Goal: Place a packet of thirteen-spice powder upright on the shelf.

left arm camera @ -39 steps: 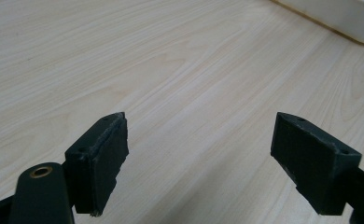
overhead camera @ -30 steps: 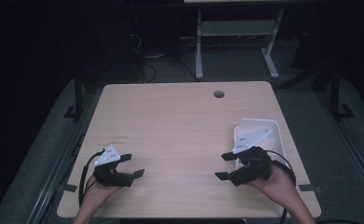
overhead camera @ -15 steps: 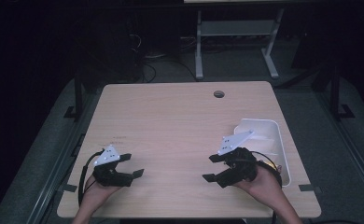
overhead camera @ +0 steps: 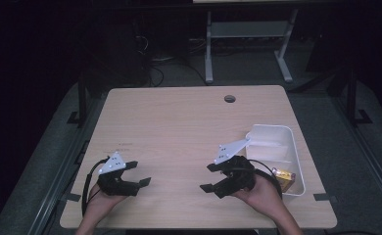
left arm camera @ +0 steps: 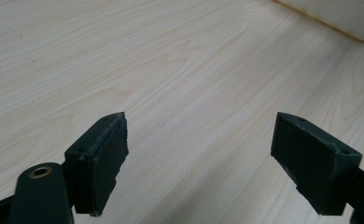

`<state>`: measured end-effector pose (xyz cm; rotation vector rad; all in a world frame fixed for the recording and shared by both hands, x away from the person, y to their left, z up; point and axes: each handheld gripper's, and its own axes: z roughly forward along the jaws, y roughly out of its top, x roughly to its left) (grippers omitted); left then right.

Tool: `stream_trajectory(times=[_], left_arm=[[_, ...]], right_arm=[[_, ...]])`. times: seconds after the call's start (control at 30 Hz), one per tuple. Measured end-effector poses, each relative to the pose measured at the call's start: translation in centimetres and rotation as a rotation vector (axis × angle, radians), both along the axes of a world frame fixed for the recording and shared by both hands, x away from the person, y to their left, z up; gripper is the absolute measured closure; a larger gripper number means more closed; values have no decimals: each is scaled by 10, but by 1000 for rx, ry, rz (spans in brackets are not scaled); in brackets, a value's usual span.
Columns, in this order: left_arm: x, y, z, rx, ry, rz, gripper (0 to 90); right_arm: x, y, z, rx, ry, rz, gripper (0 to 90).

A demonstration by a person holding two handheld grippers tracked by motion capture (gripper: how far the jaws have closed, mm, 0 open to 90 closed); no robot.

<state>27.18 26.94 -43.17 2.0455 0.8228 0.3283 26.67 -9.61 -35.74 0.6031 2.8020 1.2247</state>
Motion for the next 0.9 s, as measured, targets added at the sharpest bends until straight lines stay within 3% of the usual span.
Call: stream_trajectory(times=[0.7,0.9], left_arm=[[-1,-1,0,2,0,-9,175],[0,-1,0,2,2,-6,174]], right_arm=[[0,31,-28,-16,38,26,313],[-4,34,-41,3,49,30,306]])
